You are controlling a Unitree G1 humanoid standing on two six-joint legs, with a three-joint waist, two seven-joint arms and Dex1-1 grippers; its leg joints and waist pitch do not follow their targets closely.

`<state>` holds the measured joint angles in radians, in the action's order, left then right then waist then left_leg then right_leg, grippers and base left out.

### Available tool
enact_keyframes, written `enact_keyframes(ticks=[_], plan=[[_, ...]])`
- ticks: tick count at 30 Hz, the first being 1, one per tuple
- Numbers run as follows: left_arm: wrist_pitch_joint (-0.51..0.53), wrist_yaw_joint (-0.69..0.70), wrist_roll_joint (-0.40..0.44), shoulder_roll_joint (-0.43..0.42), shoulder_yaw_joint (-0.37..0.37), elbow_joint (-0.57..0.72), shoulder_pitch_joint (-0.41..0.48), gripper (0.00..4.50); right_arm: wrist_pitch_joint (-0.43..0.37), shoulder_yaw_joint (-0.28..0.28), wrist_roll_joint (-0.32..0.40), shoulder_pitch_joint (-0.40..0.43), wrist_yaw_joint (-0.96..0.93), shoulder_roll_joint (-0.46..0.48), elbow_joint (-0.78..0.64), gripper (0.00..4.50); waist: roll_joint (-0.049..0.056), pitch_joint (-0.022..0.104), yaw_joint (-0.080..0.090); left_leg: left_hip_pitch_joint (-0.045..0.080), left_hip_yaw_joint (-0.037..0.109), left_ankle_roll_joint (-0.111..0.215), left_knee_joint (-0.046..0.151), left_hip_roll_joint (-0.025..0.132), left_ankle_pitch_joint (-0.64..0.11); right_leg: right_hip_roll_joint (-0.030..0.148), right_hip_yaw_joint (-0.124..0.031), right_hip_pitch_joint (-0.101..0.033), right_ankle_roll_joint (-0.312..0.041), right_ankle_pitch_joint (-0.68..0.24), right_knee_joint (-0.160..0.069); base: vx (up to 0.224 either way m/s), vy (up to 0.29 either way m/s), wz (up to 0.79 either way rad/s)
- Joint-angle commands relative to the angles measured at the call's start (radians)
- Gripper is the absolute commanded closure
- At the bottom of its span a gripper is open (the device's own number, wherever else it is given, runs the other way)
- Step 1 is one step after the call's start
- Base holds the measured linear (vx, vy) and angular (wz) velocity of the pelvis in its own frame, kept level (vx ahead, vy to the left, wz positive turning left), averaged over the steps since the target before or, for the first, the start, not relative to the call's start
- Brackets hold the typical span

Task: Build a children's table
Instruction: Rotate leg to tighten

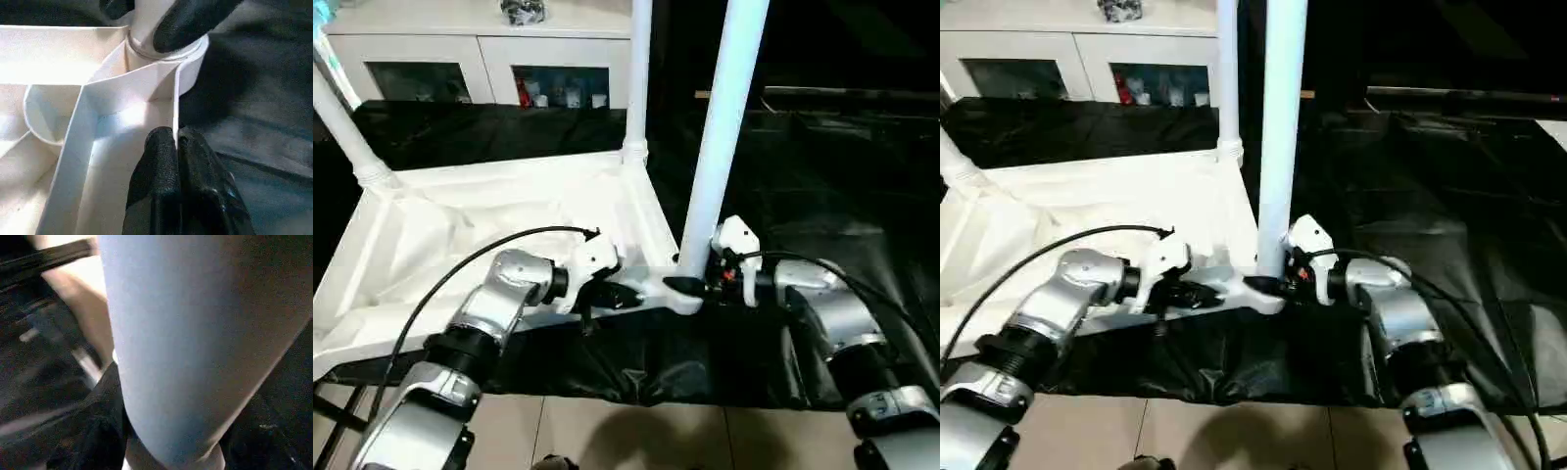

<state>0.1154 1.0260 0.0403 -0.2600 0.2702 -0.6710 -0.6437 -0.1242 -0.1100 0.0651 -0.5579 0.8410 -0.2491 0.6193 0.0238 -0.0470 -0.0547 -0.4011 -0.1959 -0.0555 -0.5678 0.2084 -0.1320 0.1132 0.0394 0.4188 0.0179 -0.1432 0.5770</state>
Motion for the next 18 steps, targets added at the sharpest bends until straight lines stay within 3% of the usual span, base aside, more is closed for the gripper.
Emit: enact_keyframes(ticks=[1, 4, 7, 11, 13, 18], plan=[[0.027, -0.207, 0.016, 0.077, -0.042, -0.045, -0.075, 4.50, -0.005, 0.023, -0.026, -0.038, -0.257, 0.106, 0.122, 2.54, -0.008, 0.063, 0.012, 0.039, 0.008, -0.031, 0.064, 0.003, -0.452, 0.014, -0.006, -0.019, -0.140, -0.515, -0.083, 0.000, 0.000, 0.00], [0.037, -0.260, 0.017, 0.100, -0.052, -0.069, -0.093, 4.50, -0.011, 0.060, -0.017, -0.056, -0.368, 0.138, 0.172, 2.54, -0.010, 0.063, 0.026, 0.040, 0.017, -0.033, 0.064, -0.002, -0.491, 0.013, 0.006, -0.023, -0.103, -0.580, -0.098, 0.000, 0.000, 0.00], [0.030, -0.371, 0.028, 0.155, -0.067, -0.125, -0.134, 4.50, -0.001, 0.131, -0.001, -0.088, -0.583, 0.209, 0.263, 2.54, -0.005, 0.066, 0.032, 0.037, 0.015, -0.024, 0.065, -0.002, -0.485, 0.011, 0.003, -0.019, -0.113, -0.536, -0.097, 0.000, 0.000, 0.00], [-0.030, -0.369, 0.044, 0.182, -0.051, -0.165, -0.154, 4.50, 0.058, 0.140, -0.013, -0.113, -0.620, 0.253, 0.310, 2.54, -0.006, 0.066, 0.029, 0.038, 0.014, -0.013, 0.065, -0.004, -0.502, 0.009, 0.006, -0.020, -0.109, -0.529, -0.103, 0.000, 0.000, 0.00], [-0.050, -0.352, 0.046, 0.183, -0.043, -0.172, -0.153, 4.50, 0.070, 0.153, 0.008, -0.115, -0.594, 0.265, 0.307, 1.98, -0.001, 0.066, 0.028, 0.038, 0.015, -0.010, 0.067, -0.002, -0.511, 0.009, 0.006, -0.022, -0.111, -0.515, -0.101, 0.000, 0.000, 0.00], [-0.087, -0.330, 0.051, 0.172, -0.026, -0.188, -0.151, 4.50, 0.105, 0.151, 0.004, -0.112, -0.589, 0.258, 0.294, 1.50, -0.002, 0.065, 0.028, 0.036, 0.014, -0.007, 0.069, -0.002, -0.516, 0.009, 0.006, -0.022, -0.114, -0.516, -0.102, 0.000, 0.000, 0.00]])
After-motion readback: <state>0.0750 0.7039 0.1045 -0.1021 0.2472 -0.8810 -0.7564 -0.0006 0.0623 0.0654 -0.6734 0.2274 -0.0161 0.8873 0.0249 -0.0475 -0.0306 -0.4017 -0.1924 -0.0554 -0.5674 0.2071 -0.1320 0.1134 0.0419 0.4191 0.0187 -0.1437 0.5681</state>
